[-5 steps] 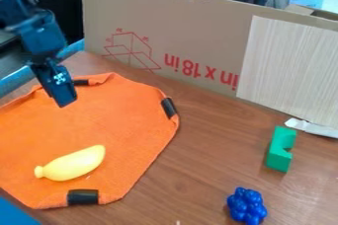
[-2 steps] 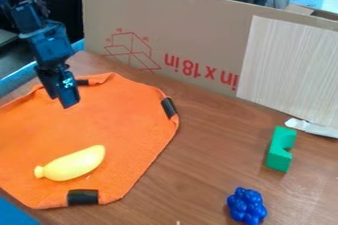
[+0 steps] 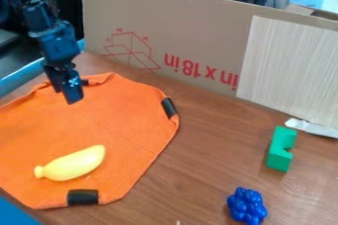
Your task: Fold the cloth from the top to the bottom
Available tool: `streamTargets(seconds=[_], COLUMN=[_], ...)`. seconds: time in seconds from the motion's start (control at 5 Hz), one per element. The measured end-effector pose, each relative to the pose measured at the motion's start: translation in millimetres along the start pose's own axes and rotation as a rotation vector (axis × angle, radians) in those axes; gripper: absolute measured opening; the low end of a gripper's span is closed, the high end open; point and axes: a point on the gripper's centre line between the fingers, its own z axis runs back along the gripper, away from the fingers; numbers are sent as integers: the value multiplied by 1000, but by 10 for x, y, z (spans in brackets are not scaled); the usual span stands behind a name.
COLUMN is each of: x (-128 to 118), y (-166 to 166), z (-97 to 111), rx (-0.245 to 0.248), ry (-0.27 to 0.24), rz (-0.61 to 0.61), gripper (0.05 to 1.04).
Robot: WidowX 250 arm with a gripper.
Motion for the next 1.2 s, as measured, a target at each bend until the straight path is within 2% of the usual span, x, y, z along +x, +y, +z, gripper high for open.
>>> streamTargets(seconds=[0.2, 0.6, 0.8, 1.2], x=[86, 266, 231, 233], y=[74, 480, 720, 876], z=[-5, -111, -68, -114], rx=[71, 69, 70, 113], ry=[-15, -15, -19, -29], rz=[-48, 23, 73, 63], gripper=[1000, 1000, 1000, 1000])
